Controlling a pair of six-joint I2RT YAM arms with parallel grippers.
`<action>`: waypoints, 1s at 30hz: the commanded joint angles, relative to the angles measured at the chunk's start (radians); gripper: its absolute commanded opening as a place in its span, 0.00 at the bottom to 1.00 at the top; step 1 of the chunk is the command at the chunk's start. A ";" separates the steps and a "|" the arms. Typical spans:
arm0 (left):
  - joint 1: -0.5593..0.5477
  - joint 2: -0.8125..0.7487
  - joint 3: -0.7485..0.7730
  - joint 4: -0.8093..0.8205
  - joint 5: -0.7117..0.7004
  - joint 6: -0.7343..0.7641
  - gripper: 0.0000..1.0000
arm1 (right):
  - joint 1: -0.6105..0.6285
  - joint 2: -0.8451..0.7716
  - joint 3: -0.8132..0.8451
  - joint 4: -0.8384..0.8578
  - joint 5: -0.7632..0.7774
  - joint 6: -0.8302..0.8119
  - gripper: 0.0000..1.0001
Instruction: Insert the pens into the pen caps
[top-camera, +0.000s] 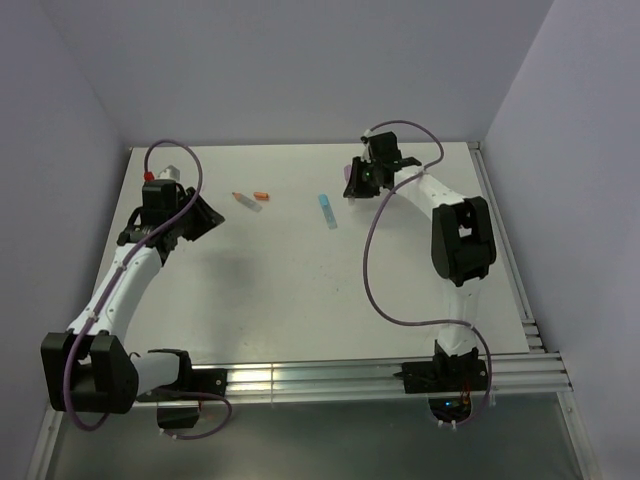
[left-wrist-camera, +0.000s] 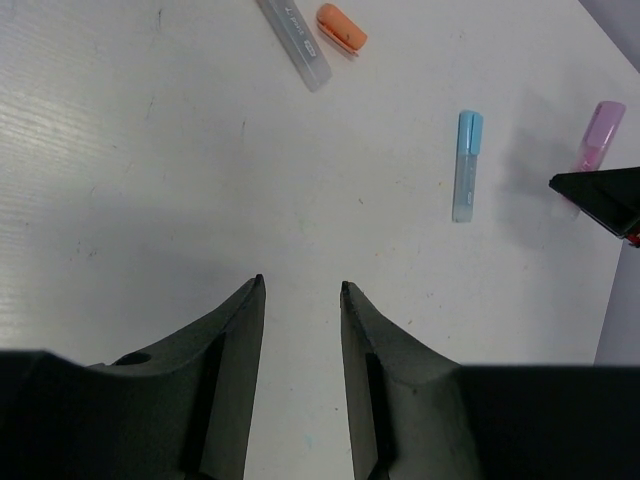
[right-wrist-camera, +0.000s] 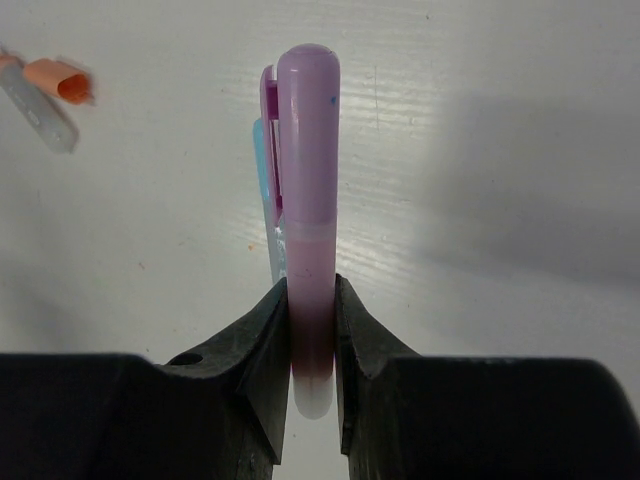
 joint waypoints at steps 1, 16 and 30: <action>0.010 0.001 0.005 0.044 0.026 0.019 0.41 | 0.001 0.048 0.082 -0.042 -0.013 -0.015 0.15; 0.013 0.049 0.013 0.044 0.020 0.001 0.40 | 0.002 0.148 0.072 -0.036 -0.026 -0.022 0.34; 0.013 0.147 0.102 0.023 -0.025 -0.071 0.40 | -0.002 0.039 -0.001 -0.038 0.071 -0.002 0.44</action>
